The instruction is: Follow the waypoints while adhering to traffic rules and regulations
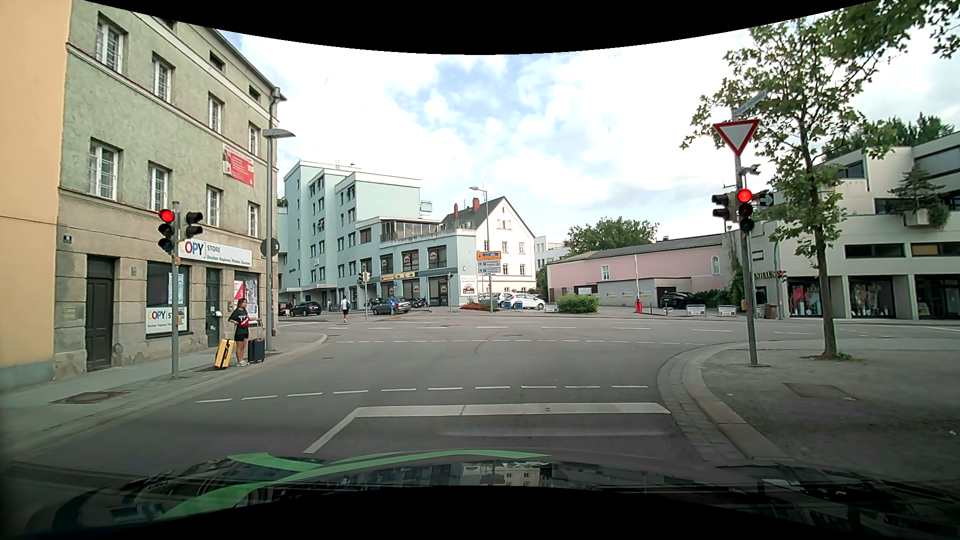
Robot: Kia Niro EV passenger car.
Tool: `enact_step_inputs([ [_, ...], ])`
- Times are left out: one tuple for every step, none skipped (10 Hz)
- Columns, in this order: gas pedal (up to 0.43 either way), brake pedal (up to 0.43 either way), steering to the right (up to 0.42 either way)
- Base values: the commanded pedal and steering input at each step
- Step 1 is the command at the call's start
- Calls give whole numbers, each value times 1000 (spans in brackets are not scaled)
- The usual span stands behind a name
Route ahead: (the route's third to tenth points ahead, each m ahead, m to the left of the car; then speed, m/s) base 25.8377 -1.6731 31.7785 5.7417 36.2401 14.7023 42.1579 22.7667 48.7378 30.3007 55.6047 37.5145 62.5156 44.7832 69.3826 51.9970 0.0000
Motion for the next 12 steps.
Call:
enact_step_inputs([
  [0, 457, 5],
  [0, 457, 5],
  [0, 451, 5],
  [0, 451, 5],
  [0, 451, 5],
  [0, 451, 5],
  [0, 451, 6],
  [0, 457, 5],
  [0, 457, 5],
  [0, 451, 6],
  [0, 457, 5],
  [0, 457, 5],
])
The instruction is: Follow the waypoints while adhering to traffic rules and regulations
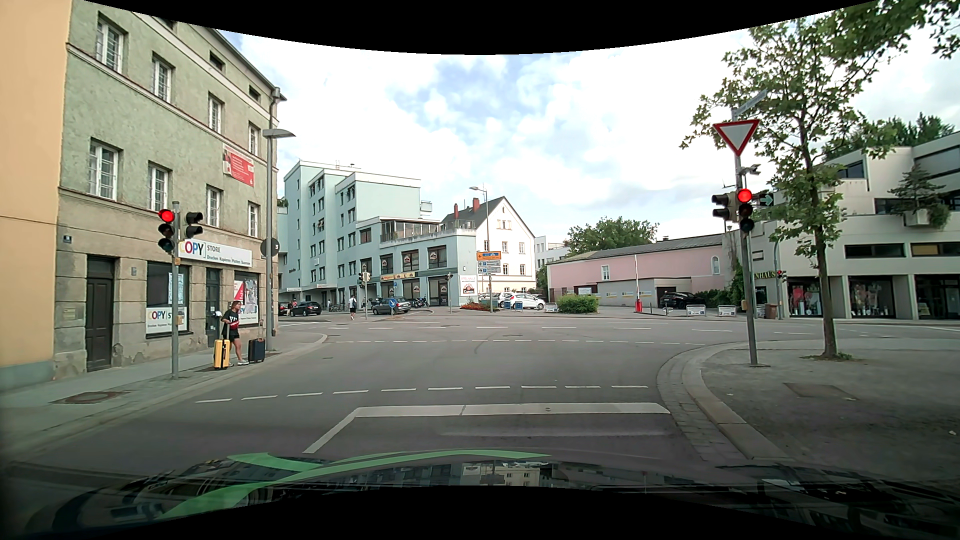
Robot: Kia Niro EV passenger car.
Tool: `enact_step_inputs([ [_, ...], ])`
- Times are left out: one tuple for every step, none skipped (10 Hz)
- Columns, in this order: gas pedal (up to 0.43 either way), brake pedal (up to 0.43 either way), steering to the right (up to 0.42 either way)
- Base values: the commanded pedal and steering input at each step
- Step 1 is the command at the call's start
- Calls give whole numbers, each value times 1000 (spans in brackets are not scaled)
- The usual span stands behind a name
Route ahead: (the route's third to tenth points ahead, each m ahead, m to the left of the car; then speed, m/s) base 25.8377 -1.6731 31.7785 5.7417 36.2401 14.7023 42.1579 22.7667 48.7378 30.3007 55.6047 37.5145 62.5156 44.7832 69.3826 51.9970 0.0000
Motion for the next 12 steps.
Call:
enact_step_inputs([
  [0, 457, 5],
  [0, 457, 5],
  [0, 457, 5],
  [0, 457, 5],
  [0, 457, 5],
  [0, 451, 6],
  [0, 451, 5],
  [0, 457, 5],
  [0, 451, 5],
  [0, 451, 5],
  [0, 451, 6],
  [0, 451, 5],
])
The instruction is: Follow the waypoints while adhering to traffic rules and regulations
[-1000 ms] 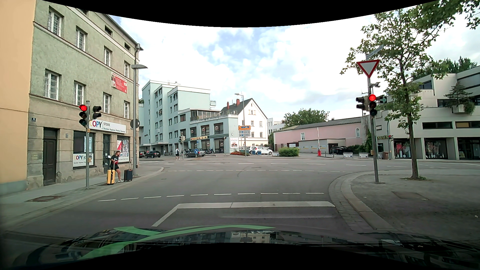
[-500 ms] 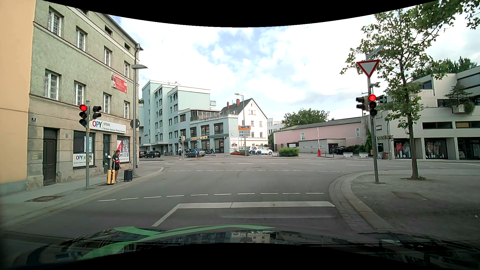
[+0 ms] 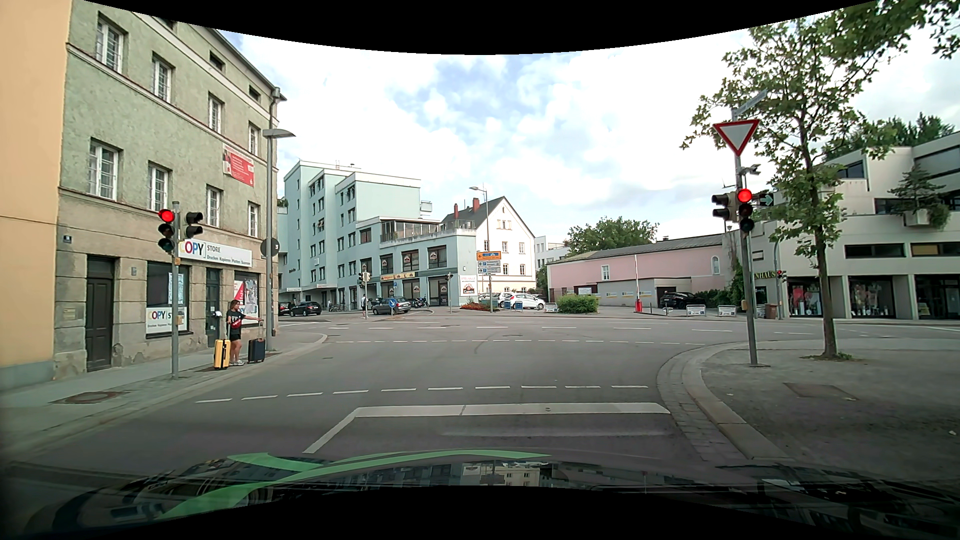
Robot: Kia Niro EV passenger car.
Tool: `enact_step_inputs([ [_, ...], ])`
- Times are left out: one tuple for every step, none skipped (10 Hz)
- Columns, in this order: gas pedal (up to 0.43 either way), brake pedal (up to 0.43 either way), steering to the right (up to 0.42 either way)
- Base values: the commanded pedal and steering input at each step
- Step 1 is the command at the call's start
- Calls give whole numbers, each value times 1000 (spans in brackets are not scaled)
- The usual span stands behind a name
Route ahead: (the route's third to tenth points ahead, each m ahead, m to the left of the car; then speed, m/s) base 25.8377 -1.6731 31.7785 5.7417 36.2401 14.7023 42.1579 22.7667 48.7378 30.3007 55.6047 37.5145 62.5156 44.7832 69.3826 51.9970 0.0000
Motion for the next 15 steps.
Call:
enact_step_inputs([
  [0, 451, 5],
  [0, 451, 5],
  [0, 457, 6],
  [0, 457, 5],
  [0, 451, 5],
  [0, 451, 5],
  [0, 457, 5],
  [0, 451, 5],
  [0, 457, 5],
  [0, 457, 5],
  [0, 463, 5],
  [0, 470, 6],
  [0, 482, 5],
  [0, 482, 6],
  [0, 488, 6],
])
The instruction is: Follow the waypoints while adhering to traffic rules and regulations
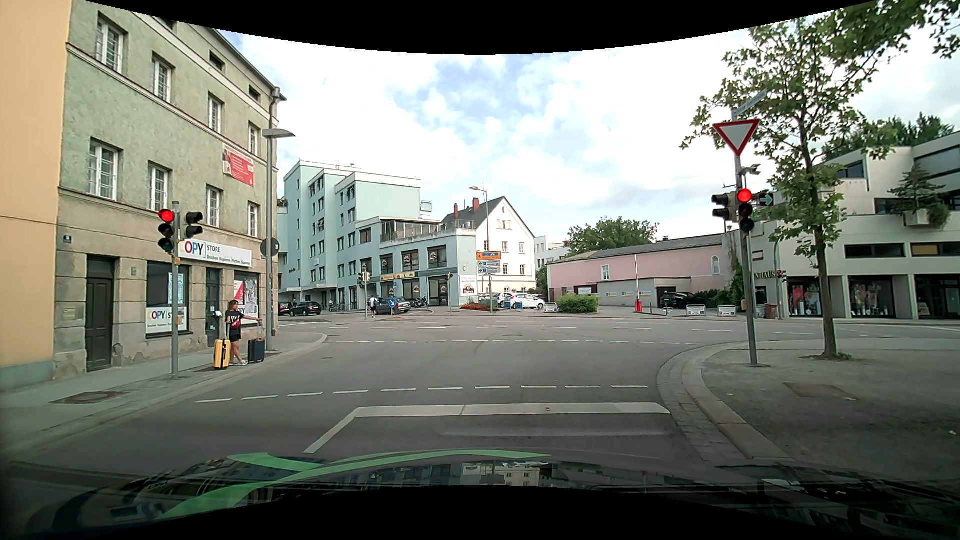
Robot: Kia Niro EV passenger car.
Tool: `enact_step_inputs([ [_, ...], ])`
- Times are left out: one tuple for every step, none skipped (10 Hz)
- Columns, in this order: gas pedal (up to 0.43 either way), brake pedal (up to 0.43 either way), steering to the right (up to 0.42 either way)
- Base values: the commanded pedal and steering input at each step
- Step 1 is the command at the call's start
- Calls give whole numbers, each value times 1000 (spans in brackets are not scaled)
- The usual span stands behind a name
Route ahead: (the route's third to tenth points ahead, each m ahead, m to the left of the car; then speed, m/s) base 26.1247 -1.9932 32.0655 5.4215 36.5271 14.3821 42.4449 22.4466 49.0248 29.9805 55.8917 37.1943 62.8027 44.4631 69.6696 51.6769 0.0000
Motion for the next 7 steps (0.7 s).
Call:
enact_step_inputs([
  [0, 482, 5],
  [0, 482, 5],
  [0, 482, 5],
  [0, 463, 5],
  [0, 463, 5],
  [0, 463, 5],
  [0, 463, 5],
])
